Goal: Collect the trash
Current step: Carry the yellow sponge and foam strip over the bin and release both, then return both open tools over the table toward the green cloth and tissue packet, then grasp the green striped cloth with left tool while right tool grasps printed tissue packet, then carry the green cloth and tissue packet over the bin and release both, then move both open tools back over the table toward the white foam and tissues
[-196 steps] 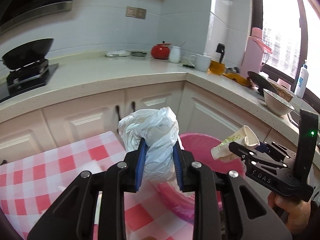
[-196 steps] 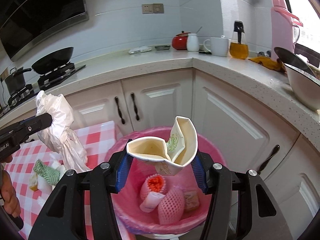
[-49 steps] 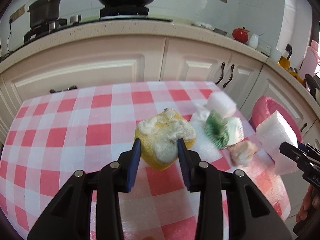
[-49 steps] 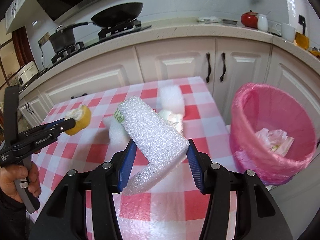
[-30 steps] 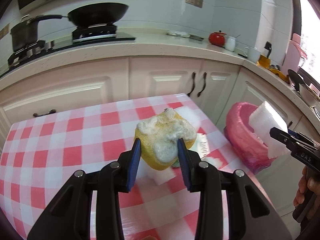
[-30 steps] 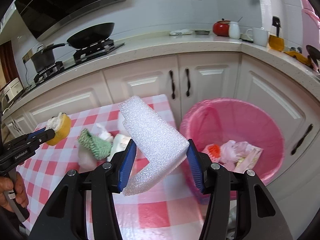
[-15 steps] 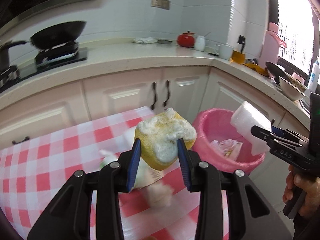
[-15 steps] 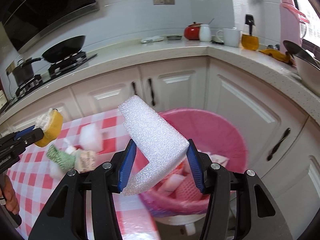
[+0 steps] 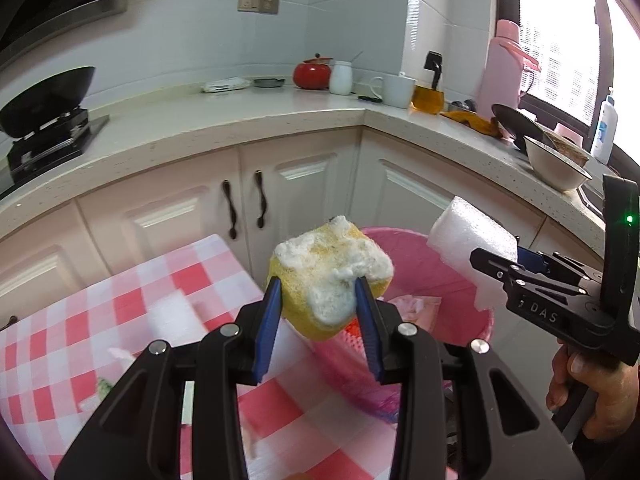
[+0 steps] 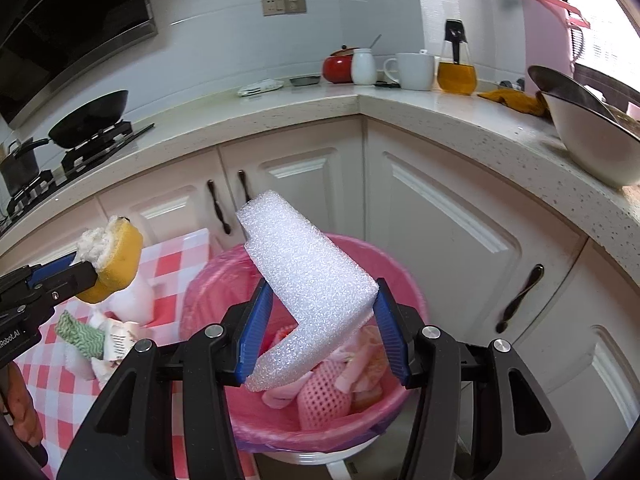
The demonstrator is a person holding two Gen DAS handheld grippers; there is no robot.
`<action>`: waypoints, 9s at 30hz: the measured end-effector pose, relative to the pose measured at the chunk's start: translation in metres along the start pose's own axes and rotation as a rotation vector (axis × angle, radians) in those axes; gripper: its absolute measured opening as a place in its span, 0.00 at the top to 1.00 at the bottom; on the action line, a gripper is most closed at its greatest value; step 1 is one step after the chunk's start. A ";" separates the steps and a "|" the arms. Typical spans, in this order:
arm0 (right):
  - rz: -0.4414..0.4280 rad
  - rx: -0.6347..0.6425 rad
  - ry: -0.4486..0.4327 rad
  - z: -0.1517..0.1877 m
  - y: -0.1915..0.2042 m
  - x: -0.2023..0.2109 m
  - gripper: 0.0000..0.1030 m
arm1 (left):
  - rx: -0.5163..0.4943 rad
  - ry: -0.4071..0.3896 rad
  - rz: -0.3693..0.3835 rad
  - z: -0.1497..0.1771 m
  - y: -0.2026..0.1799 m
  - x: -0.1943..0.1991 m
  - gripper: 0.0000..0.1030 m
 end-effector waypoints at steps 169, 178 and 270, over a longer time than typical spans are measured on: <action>-0.327 0.242 0.336 0.095 0.273 -0.096 0.49 | 0.336 0.131 -0.150 0.132 0.215 0.051 0.96; -0.340 0.226 0.293 0.089 0.267 -0.076 0.51 | 0.325 0.120 -0.160 0.127 0.211 0.059 0.96; 0.015 -0.035 -0.038 0.007 -0.016 0.017 0.24 | 0.075 -0.019 -0.026 0.017 0.033 0.016 0.57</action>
Point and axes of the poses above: each gripper's, at about its wrist camera, not at the fingertips, and x roughly against the way its jaws point, y to its left, z to its underside, the point moved 5 cm from there along -x, roughly the way its jaws point, and after that the axes turned 2 degrees about -y, right-handed, at the moved point
